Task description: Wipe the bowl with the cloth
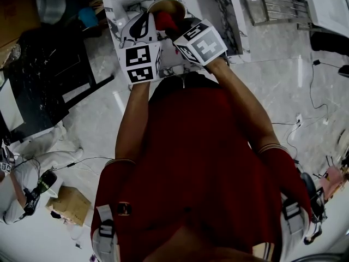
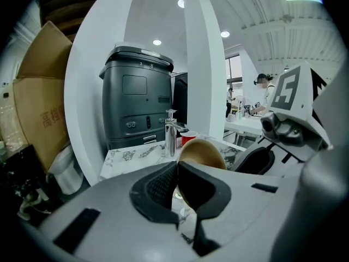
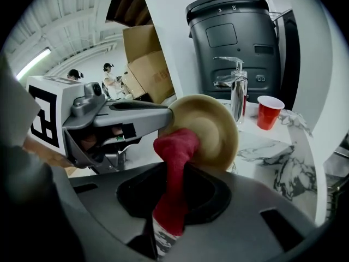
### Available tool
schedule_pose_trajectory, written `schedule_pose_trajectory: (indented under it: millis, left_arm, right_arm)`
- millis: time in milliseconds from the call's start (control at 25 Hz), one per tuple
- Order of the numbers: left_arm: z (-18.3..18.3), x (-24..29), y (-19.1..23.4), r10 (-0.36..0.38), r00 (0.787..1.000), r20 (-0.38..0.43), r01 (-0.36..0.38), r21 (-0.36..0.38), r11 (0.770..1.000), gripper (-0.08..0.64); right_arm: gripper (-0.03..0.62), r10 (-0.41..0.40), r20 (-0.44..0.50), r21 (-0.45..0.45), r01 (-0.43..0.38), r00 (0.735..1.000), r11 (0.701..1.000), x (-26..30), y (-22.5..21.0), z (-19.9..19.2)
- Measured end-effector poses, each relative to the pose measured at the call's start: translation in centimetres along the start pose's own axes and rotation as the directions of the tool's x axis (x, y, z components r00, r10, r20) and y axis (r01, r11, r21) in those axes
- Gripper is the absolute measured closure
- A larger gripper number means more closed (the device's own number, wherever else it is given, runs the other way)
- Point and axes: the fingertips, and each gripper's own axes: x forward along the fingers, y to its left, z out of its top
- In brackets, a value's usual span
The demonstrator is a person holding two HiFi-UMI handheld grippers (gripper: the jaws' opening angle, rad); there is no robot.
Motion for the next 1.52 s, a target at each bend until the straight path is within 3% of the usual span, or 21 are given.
schedule_pose_trajectory:
  millis: [440, 1040, 1520]
  left_arm:
    - [-0.3, 0.2, -0.7, -0.017, 1.000, -0.012, 0.017, -0.001, 1.000, 0.545]
    - [-0.4, 0.4, -0.6, -0.003, 1.000, -0.016, 0.003, 0.005, 1.000, 0.545]
    - [1.1, -0.2, -0.5, 0.020, 1.000, 0.017, -0.021, 0.009, 1.000, 0.545]
  right_arm:
    - [0.511, -0.054, 0.139, 0.043, 0.048, 0.989, 0.998, -1.1, -1.4, 2.6]
    - [0.511, -0.124, 0.141, 0.105, 0.110, 0.982, 0.988, -2.6, -3.6, 1.6]
    - [0.511, -0.095, 0.111, 0.095, 0.085, 0.989, 0.992, -2.7, -3.3, 0.6]
